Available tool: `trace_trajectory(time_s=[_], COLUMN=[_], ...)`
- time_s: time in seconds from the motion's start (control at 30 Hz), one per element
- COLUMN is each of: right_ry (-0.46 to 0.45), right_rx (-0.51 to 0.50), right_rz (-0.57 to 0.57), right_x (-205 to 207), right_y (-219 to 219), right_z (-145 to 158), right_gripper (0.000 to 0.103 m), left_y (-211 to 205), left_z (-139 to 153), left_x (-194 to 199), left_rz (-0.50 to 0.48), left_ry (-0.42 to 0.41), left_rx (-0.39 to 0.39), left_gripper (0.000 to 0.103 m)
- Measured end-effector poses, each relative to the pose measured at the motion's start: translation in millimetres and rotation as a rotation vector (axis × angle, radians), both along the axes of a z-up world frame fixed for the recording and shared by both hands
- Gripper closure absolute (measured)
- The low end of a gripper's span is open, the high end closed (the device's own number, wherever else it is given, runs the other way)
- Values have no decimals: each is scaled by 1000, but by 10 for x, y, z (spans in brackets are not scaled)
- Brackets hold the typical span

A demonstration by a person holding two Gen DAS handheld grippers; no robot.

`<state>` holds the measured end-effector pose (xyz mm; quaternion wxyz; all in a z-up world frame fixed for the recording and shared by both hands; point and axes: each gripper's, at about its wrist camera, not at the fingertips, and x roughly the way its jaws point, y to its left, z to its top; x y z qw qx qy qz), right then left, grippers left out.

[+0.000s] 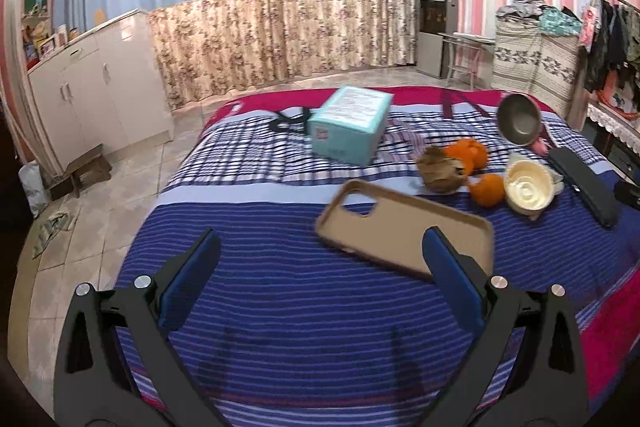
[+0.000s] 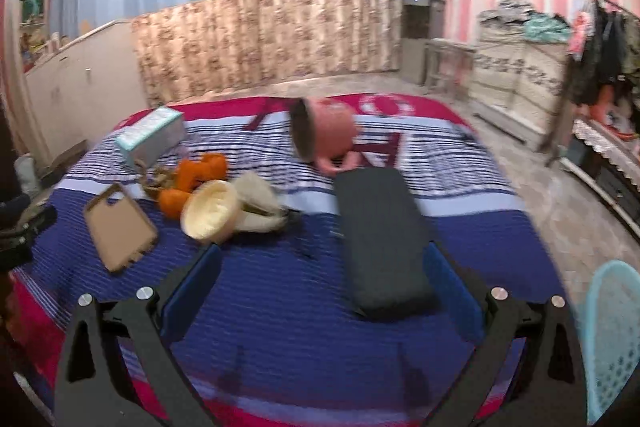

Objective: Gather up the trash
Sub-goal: 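Move both open tools back over the bed toward the remaining items, then grasp the cream round bowl with the right gripper while the left grasps an orange fruit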

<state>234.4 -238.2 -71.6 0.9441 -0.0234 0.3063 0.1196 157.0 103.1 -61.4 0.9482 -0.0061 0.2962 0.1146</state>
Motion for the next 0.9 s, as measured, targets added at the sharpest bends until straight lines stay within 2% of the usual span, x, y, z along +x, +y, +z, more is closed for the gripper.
trace_trajectory(time_s=[0.13, 0.23, 0.5, 0.57, 0.63, 0.67, 0.9], right_ry=[40, 32, 55, 66, 88, 98, 72], right_rx=[-8, -83, -143, -169, -208, -215, -107], right_rz=[71, 116, 164, 177, 189, 189, 171], right_x=[224, 302, 407, 440, 497, 513, 404], right_y=[378, 654, 980, 1046, 1144, 1156, 807], right_z=[-104, -205, -335, -369, -427, -453, -268], right_gripper=[5, 5, 7, 16, 36, 41, 41], left_y=[201, 298, 483, 469, 438, 418, 103], left_z=[9, 11, 7, 2, -9, -13, 6], left_x=[-41, -60, -69, -57, -24, -2, 136], left_rz=[33, 53, 85, 81, 71, 64, -18], left_ry=[-5, -7, 1, 5, 12, 15, 25], left_rx=[-9, 1, -3, -9, -20, -28, -57], left_gripper=[6, 6, 6, 6, 6, 6, 6])
